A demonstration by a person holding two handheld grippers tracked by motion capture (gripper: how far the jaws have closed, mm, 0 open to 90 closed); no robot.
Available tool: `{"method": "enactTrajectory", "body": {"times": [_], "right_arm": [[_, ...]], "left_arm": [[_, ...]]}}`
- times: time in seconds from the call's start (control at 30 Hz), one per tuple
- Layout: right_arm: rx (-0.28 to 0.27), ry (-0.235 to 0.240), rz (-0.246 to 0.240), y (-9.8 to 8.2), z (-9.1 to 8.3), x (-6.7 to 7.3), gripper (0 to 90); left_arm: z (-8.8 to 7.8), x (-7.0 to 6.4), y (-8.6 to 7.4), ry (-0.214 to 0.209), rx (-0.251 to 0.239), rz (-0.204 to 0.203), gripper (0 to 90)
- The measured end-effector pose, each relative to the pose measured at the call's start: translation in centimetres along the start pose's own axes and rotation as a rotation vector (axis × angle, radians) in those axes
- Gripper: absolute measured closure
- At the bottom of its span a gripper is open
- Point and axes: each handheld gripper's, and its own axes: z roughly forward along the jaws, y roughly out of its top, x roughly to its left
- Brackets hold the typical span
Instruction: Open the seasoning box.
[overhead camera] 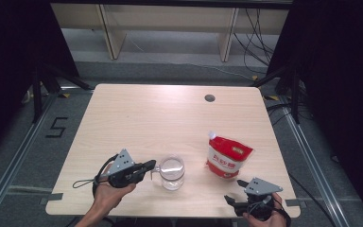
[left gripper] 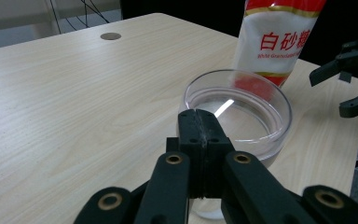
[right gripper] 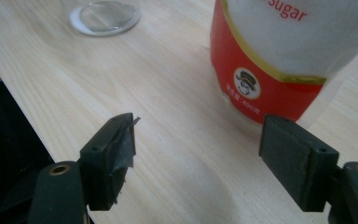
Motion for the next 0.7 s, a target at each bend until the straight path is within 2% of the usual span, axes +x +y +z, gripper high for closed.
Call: {"method": "enactTrajectory", "body": {"times": [0.13, 0.17, 0.27, 0.3, 0.33, 0.37, 0.5, 0.7], "right_arm": [[-0.035, 0.021, -0.011, 0.3, 0.1, 0.3, 36.0], [-0.036, 0.036, 0.013, 0.4, 0.1, 0.5, 38.0], [-0.08, 0.056, 0.001, 0.8, 0.3, 1.0, 43.3], [-0.095, 0.076, 0.002, 1.0, 0.4, 1.2, 44.8], [-0.096, 0.087, 0.026, 1.1, 0.5, 1.7, 46.5], [-0.107, 0.094, -0.008, 1.4, 0.7, 1.7, 49.4], [-0.134, 0.095, -0.056, 2.4, 1.3, 2.6, 55.7], [-0.17, 0.098, -0.112, 3.8, 2.3, 3.3, 67.4]], "left_arm": [[0.0, -0.3, -0.1, -0.001, -0.002, 0.003, 89.2], [0.0, -0.2, -0.1, 0.0, -0.004, 0.006, 89.2], [-0.2, -0.3, -0.1, 0.01, 0.002, 0.017, 89.2], [-0.2, -0.2, -0.1, 0.009, 0.002, 0.026, 89.2], [-0.2, -0.2, -0.2, 0.01, -0.001, 0.023, 89.2], [-0.2, -0.2, -0.2, 0.009, -0.003, 0.023, 89.1], [-0.2, -0.2, -0.3, 0.007, -0.009, 0.01, 89.0], [-0.3, -0.2, -0.3, 0.015, -0.003, 0.023, 89.0]]}}
